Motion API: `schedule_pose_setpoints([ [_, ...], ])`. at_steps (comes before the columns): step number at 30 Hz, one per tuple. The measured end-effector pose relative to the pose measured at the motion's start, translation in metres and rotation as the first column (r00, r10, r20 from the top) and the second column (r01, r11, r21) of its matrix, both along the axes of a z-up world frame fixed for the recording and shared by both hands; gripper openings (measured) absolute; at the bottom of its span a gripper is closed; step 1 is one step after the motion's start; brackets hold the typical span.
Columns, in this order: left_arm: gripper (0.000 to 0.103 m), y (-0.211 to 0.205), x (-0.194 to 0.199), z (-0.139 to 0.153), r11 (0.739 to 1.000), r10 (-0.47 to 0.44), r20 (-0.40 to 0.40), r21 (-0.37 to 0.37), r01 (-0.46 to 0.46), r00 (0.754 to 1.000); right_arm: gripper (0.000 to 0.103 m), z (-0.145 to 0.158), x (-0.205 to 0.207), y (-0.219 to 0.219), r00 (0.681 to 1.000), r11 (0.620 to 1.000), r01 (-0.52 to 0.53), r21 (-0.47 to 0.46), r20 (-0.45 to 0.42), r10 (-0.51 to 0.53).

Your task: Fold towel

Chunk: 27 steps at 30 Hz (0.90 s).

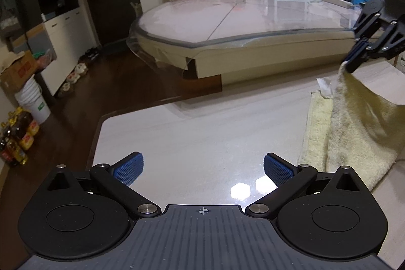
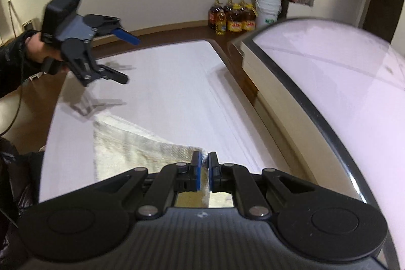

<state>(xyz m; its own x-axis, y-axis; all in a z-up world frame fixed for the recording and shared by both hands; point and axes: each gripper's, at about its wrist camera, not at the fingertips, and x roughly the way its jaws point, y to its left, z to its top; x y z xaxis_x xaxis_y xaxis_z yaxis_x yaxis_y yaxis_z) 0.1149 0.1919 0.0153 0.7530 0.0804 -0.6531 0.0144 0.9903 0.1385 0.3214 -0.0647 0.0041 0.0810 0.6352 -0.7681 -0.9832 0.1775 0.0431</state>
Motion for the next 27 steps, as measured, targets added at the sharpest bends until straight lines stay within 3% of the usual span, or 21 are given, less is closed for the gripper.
schedule_pose_setpoints([
  [19,0.103,-0.006,0.005,-0.01,1.0,-0.029,-0.021,0.009,0.029,0.999,0.006,-0.029,0.045,-0.017,0.976,0.985,0.174,-0.02,-0.127,-0.175],
  [27,0.103,0.0,0.008,-0.015,1.0,-0.019,-0.036,0.018,0.02,0.999,0.007,-0.038,0.05,-0.027,0.964,0.973,0.227,-0.048,-0.131,-0.232],
])
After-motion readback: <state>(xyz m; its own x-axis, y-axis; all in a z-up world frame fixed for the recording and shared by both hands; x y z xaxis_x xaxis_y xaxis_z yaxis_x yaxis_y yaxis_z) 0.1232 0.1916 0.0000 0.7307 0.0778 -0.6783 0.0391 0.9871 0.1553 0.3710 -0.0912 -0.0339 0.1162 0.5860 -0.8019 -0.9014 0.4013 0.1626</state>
